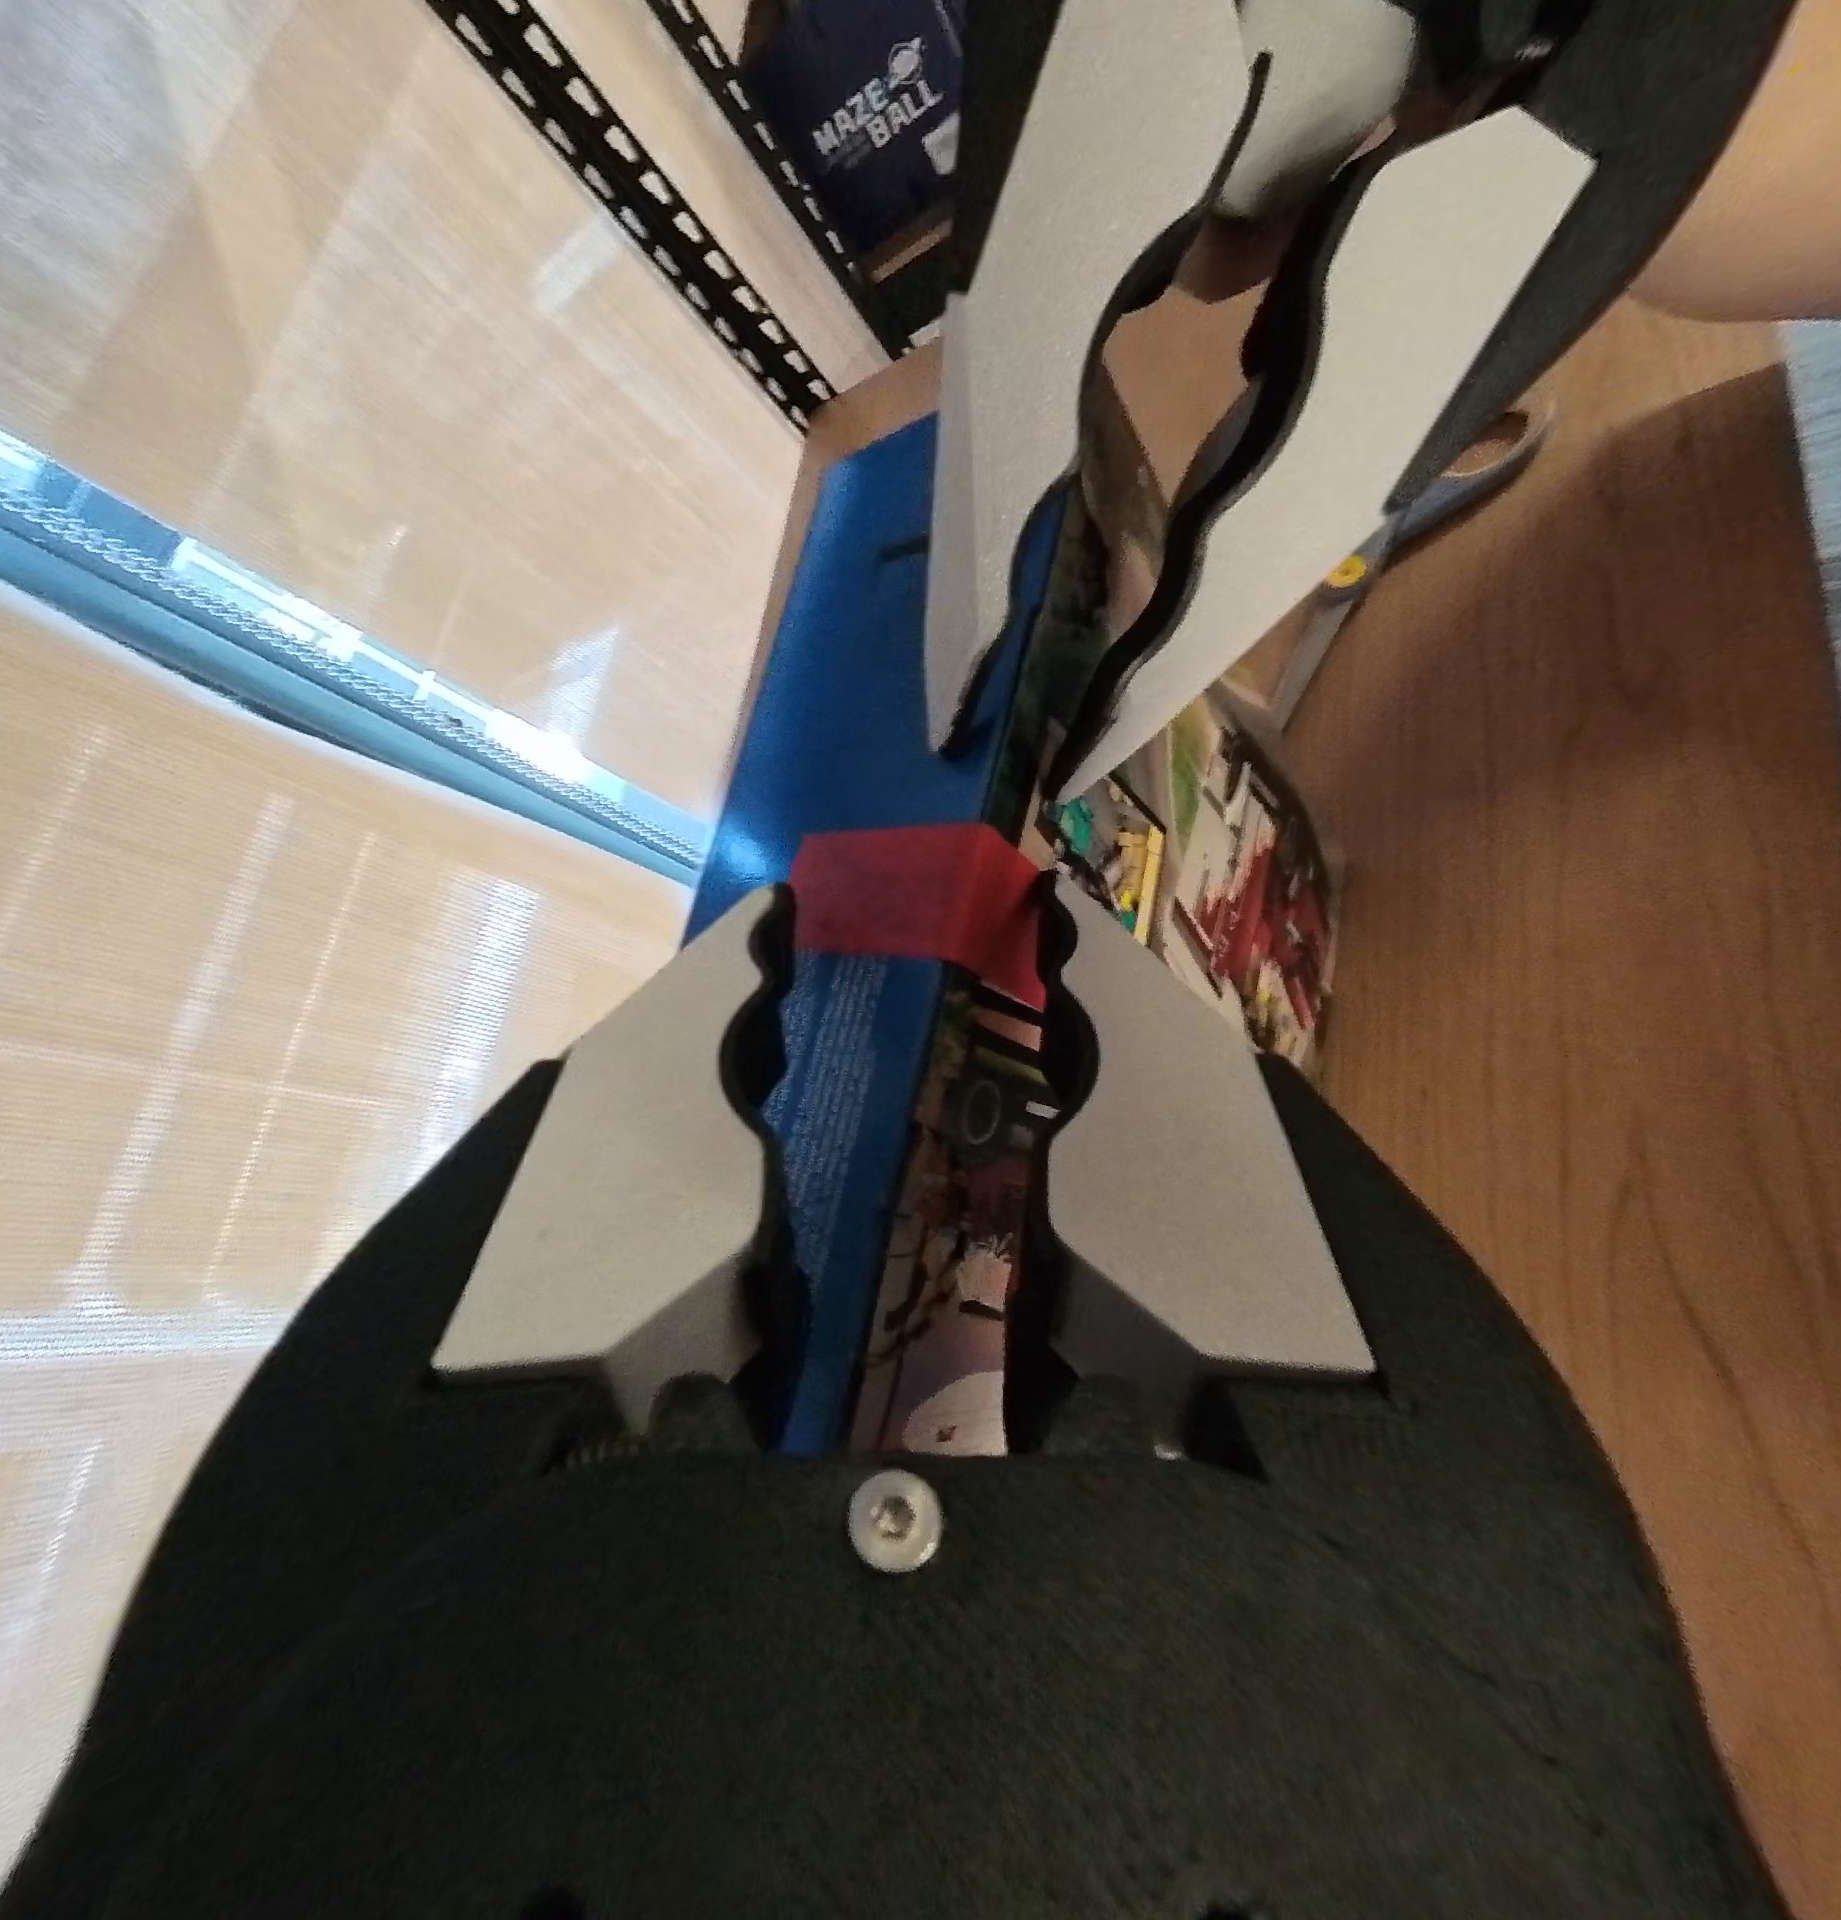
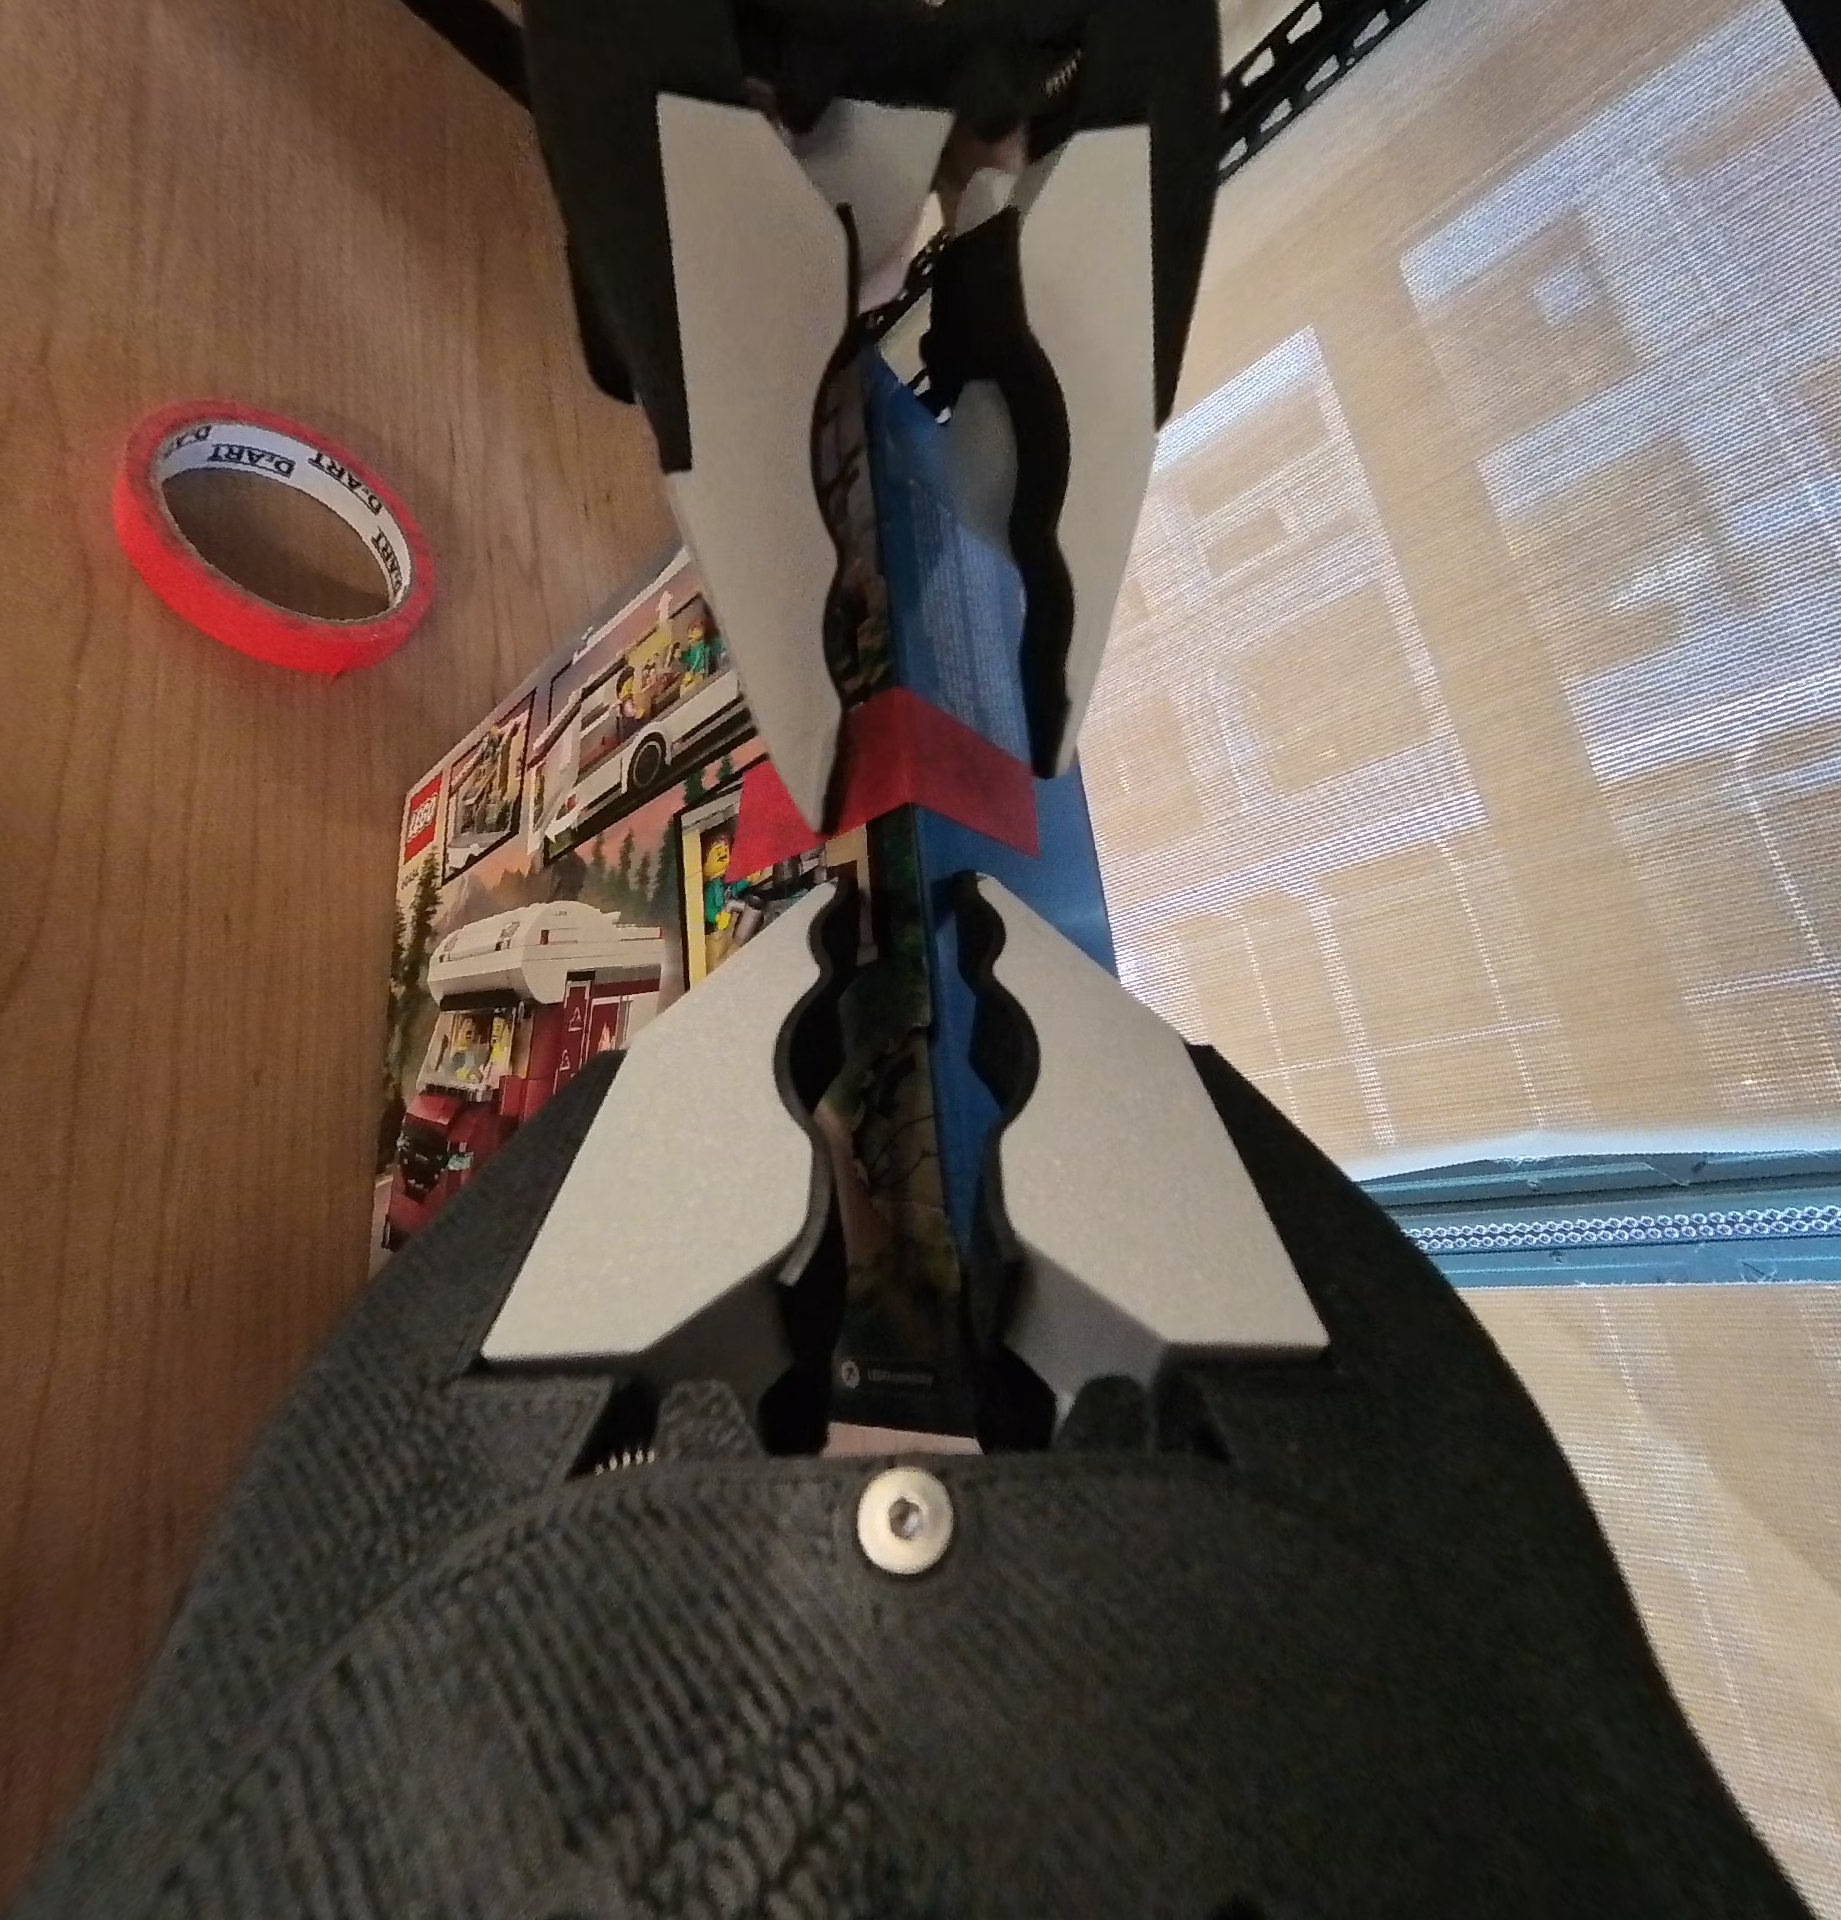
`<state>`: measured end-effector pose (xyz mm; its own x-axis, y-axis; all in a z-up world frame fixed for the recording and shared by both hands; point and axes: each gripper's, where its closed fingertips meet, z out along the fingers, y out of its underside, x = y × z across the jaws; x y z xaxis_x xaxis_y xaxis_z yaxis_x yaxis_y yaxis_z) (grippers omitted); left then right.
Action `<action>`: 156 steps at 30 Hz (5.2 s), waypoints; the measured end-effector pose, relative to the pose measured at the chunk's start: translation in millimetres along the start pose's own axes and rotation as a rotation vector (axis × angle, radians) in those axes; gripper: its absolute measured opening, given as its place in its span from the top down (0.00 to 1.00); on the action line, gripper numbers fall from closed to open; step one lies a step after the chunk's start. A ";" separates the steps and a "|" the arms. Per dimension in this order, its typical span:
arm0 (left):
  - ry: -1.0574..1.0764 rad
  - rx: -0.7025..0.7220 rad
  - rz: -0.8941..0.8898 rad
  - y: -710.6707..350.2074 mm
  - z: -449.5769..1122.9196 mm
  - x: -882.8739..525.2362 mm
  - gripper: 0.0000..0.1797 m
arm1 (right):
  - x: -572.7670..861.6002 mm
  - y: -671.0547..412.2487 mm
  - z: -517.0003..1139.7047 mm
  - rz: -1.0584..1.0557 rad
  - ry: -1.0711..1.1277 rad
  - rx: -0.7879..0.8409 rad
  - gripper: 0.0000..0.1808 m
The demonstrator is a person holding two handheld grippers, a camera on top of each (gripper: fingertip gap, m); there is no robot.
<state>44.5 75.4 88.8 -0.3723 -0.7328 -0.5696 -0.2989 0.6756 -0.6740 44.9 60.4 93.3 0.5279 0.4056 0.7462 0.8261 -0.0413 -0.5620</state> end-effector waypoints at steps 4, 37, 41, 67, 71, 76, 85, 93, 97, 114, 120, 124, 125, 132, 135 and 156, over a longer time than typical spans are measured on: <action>0.055 0.017 -0.046 -2.9 -1.0 -0.1 0.78 | -0.1 0.1 0.0 0.000 -0.001 -0.001 0.90; -0.045 0.107 0.015 -9.1 -17.4 -5.5 1.00 | -0.9 0.0 0.0 -0.001 -0.003 0.010 0.90; 0.047 0.227 -0.062 -22.6 -31.0 5.6 0.83 | -0.7 0.1 0.3 -0.002 -0.003 0.009 0.90; 0.010 0.225 0.085 -11.5 -26.1 4.3 0.94 | 0.3 0.4 0.2 0.031 -0.021 -0.002 0.90; -0.051 0.146 0.223 -1.0 -13.7 5.7 0.90 | 0.9 1.1 0.6 0.041 -0.025 -0.010 0.90; 0.000 0.254 0.086 -16.1 -33.6 -1.6 1.00 | 0.6 0.6 0.3 0.059 -0.038 -0.013 0.89; -0.047 0.181 0.285 -2.1 -14.0 7.8 0.92 | 1.5 1.1 1.1 0.071 -0.038 -0.020 0.89; -0.012 0.281 0.219 -4.4 -25.8 1.3 0.98 | 1.9 1.2 1.5 0.082 -0.034 -0.031 0.90; -0.014 0.201 0.309 5.1 -12.2 8.6 0.79 | 2.1 1.2 1.8 0.086 -0.034 -0.035 0.89; 0.000 0.247 0.233 15.3 -29.5 -5.7 0.80 | 2.9 1.1 2.0 0.134 -0.050 -0.053 0.90; -0.110 0.233 0.383 18.3 -30.1 -0.1 0.88 | 6.5 -3.0 0.9 0.360 -0.194 -0.085 0.95; -0.093 0.220 0.370 18.4 -29.9 -0.4 0.88 | 24.6 -31.7 5.6 0.847 -0.389 0.012 1.00; -0.090 0.217 0.370 18.4 -29.9 -0.2 0.88 | 24.8 -40.2 6.8 1.004 -0.508 0.007 1.00; -0.087 0.222 0.382 18.9 -30.6 0.2 0.88 | 21.4 -16.6 43.8 1.512 -0.769 -0.323 1.00; -0.091 0.225 0.388 18.9 -30.6 0.1 0.88 | 24.0 -15.7 55.0 1.617 -0.795 -0.330 1.00; -0.100 0.234 0.405 18.9 -30.8 0.5 0.89 | 19.2 -16.0 40.4 1.732 -0.938 -0.274 1.00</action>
<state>11.6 90.3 90.3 -0.3284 -0.4262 -0.8429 0.0628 0.8806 -0.4698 33.9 105.7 102.2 0.4810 0.0488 -0.8753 -0.3101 -0.9244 -0.2219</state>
